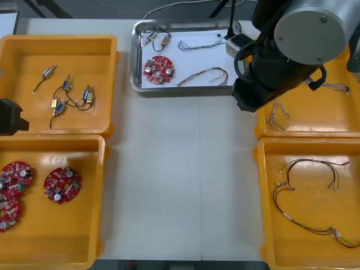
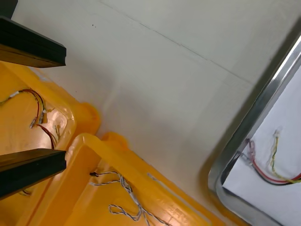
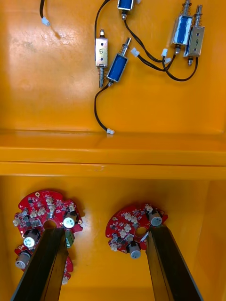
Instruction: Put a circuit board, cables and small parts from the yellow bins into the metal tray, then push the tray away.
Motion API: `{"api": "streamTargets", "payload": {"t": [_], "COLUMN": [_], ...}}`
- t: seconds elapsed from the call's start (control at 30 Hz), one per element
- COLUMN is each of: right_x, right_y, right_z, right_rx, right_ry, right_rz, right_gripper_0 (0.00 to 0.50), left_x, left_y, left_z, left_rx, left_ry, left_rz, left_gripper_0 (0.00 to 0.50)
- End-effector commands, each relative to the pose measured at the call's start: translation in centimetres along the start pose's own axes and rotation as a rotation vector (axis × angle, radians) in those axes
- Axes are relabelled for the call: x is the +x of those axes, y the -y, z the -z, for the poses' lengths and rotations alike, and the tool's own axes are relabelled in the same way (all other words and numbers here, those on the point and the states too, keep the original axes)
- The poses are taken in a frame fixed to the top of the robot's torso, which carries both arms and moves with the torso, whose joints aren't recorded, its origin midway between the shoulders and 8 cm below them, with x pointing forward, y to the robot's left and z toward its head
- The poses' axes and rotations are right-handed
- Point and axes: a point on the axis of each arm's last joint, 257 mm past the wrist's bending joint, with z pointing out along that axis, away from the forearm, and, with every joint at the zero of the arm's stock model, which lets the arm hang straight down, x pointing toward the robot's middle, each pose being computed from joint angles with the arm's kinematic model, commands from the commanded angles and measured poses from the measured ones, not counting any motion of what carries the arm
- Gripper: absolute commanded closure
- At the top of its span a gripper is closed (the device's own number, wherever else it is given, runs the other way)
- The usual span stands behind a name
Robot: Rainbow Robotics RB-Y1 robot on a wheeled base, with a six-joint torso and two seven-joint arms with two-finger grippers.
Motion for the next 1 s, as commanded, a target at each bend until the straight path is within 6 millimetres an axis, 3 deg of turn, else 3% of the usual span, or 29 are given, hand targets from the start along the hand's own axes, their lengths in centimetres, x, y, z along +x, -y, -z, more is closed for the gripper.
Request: {"api": "streamTargets", "payload": {"t": [0.03, 0.5, 1.0], "right_x": [2.6, 10.6, 16.7], "right_y": [3.0, 7.9, 11.5], "right_z": [0.9, 0.4, 0.8], "right_rx": [0.0, 0.003, 0.011], "right_ry": [0.005, -0.03, -0.041], "right_rz": [-0.163, -0.441, -0.591], "right_gripper_0": [0.0, 0.0, 0.0], "left_x": [0.3, 0.3, 0.3], "left_y": [-1.3, -1.3, -1.3], "left_z": [0.5, 0.5, 0.5], "left_rx": [-0.038, -0.038, -0.038], "left_ry": [-0.009, -0.009, -0.009], "left_rz": [0.069, 0.069, 0.069], "left_gripper_0": [0.0, 0.0, 0.0]}}
